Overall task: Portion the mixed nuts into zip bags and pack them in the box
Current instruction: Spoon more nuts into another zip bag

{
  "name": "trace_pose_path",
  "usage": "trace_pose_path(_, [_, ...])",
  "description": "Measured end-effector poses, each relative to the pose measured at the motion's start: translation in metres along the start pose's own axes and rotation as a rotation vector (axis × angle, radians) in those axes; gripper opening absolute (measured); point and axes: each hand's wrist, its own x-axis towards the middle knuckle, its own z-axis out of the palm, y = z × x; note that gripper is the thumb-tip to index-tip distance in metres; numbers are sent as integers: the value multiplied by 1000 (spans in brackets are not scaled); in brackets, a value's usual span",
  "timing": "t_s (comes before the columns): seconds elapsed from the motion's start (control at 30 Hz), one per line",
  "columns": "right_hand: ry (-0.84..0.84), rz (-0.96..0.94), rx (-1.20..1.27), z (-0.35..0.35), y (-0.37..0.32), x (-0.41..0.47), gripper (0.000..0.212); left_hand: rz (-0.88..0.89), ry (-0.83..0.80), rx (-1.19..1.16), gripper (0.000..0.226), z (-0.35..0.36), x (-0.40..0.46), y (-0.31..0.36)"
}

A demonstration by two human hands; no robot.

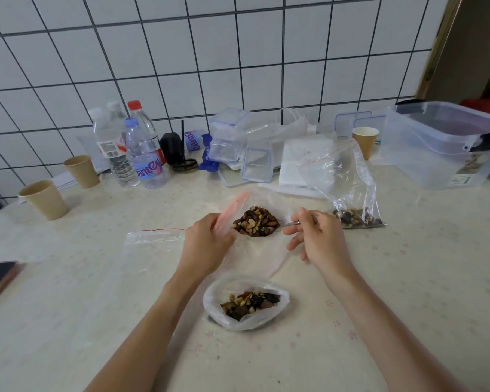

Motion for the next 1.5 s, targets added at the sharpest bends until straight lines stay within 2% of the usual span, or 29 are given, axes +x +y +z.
trace_pose_path(0.17, [-38,93,100,4,1,-2,27,44,11,-132,22,1,-1,-3])
trace_pose_path(0.37, [18,193,232,2,-1,0,30,25,52,-166,16,0,-1,-4])
trace_pose_path(0.63, [74,188,327,-2,-1,3,31,-76,64,-260,21,-10,-1,1])
trace_pose_path(0.87, [54,110,377,-2,-9,-3,31,-42,69,-321,36,-37,-11,14])
trace_pose_path(1.03, [15,92,401,-2,-14,-17,31,13,123,-252,28,-58,-41,20])
trace_pose_path(1.13, [-13,63,408,-8,-20,-29,31,34,148,-216,15,-67,-63,17])
trace_pose_path(1.27, [-45,41,449,-25,-32,-52,31,32,89,-290,12,-68,-91,17])
trace_pose_path(1.43, [-100,66,435,-43,-40,-85,32,-77,-49,-319,37,-60,-114,22])
trace_pose_path(1.5, [-119,84,433,-46,-38,-95,33,-143,-139,-373,37,-57,-117,24])
